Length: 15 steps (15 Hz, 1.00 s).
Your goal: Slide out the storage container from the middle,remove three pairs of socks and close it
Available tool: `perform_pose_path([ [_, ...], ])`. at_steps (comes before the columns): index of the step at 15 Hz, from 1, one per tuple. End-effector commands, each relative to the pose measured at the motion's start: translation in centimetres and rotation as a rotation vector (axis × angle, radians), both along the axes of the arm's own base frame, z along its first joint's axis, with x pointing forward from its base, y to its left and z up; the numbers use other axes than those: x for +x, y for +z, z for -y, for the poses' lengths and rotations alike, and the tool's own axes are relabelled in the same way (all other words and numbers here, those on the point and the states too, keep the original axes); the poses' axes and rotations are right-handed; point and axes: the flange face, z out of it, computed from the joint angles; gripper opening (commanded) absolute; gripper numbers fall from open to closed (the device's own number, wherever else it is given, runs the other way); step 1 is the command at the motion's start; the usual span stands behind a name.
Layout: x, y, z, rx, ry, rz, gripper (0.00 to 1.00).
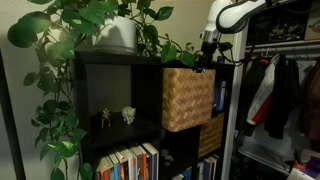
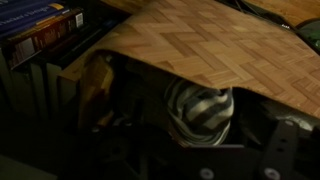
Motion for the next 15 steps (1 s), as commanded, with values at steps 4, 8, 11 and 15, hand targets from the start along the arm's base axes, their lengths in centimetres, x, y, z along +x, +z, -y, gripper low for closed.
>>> perform_pose_path([
  [4,0.2,-0.9,-0.3,0.016,0.021,0.025,0.53],
  [8,0.1,0.1,-0.6,0.021,0.047,0.057,0.27],
  [11,-0.6,1.3,-0.6,0.021,0.075,0.048,0.10],
  [15,-1.4,3.8,0.0,0.002,0.071,0.047,0.11],
])
